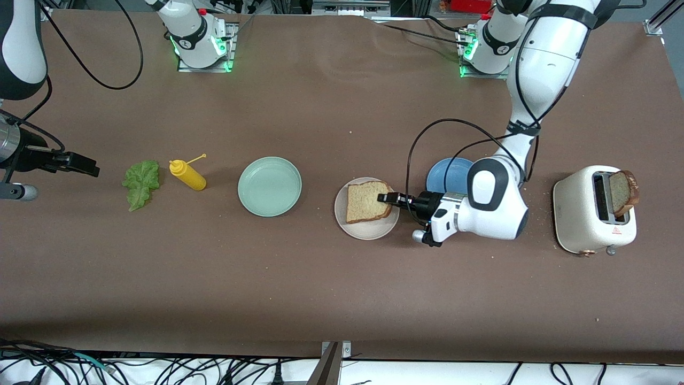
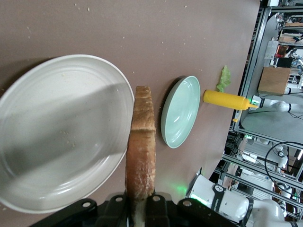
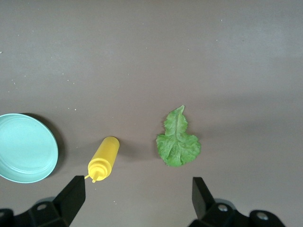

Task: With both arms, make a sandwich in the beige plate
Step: 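Lower the toast onto the beige plate and open the left gripper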

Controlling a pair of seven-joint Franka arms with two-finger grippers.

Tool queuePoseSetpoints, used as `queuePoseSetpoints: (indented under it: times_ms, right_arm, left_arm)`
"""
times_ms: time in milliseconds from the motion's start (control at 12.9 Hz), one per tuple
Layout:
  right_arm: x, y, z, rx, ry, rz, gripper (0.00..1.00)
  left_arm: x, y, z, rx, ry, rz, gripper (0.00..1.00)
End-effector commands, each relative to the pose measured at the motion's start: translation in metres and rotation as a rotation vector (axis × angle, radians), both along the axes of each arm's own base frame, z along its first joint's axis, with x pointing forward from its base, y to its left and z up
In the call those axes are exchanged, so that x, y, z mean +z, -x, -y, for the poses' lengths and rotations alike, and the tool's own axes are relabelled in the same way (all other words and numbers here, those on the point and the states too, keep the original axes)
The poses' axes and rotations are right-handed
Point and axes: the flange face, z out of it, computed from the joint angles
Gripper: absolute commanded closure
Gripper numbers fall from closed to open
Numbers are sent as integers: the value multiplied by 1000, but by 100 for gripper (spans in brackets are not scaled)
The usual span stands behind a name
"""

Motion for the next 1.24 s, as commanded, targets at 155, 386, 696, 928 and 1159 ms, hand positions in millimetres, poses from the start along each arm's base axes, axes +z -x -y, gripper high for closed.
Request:
queuePoseSetpoints:
  times_ms: [155,386,696,928,1159]
  right_arm:
    - [3,5,1,6,-16,-1,0]
    - [3,5,1,6,-16,-1,0]
    - [2,5,1,4,-16,-1,0]
    - [2,5,1,4,-18,-1,0]
    - [2,5,1,2,-18,1,0]
  left_arm:
    - [-28,10,16,45,-35,4,100]
    - [-36,11,14,43,-57,9,30]
    - [-42,10,-3,27,-130,24,0]
    - [-44,7,-32,43,-178,24,0]
    - [-13,-1,-51,58,-235,45,0]
